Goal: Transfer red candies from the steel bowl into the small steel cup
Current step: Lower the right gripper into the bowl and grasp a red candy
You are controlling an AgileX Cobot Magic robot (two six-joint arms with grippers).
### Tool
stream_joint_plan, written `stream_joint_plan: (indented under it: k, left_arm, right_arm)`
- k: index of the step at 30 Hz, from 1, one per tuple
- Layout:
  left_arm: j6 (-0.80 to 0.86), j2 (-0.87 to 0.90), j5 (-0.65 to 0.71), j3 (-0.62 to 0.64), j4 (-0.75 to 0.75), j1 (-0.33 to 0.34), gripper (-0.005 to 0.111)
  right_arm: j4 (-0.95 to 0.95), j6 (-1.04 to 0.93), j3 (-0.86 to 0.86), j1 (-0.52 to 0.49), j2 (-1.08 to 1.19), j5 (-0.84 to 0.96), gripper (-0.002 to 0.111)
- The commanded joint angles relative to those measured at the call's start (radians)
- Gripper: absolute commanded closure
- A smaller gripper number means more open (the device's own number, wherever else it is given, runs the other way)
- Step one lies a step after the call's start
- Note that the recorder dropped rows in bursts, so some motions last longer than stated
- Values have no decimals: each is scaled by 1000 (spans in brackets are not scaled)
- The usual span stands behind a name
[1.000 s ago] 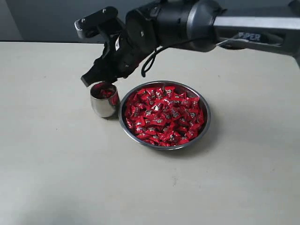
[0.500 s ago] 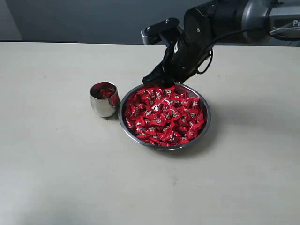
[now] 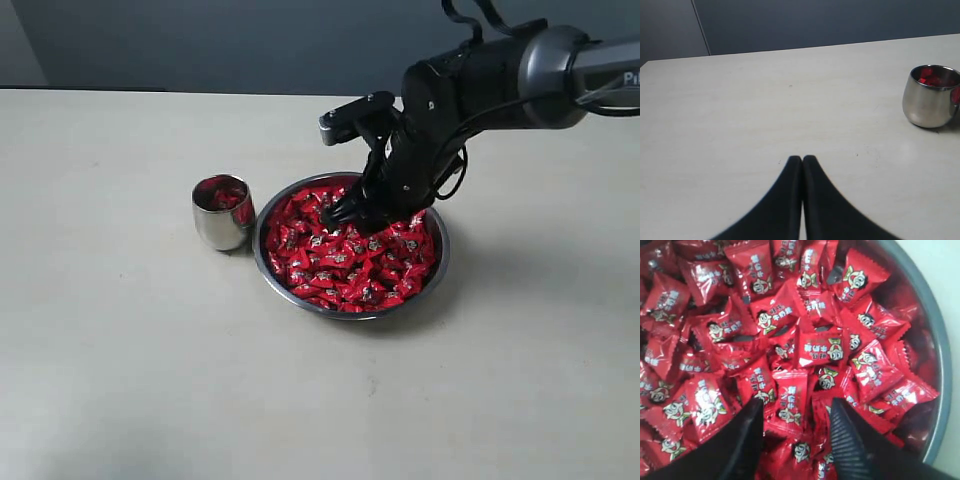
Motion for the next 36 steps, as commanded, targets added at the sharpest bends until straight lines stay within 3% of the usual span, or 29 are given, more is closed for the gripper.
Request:
stream_joint_plan:
  k: [1,18,24,25,36]
  left_arm:
    - [-1,-5,-5,-8,2,-5,106]
    - [-1,-5,-5,-8,2,-5,106]
    - [-1,-5,-5,-8,2,-5,106]
    - [-1,-5,-5,-8,2,-5,106]
    - [-1,-5,-5,-8,2,-5,106]
  right_arm:
    - [-2,-4,9,0,-3,-2,66]
    - [29,-4,9,0,82,-64,68]
    - [29,-4,9,0,70,-61,106]
    - [29,-4,9,0,63,-55,109]
    - [37,-2,9,2,-81,20,102]
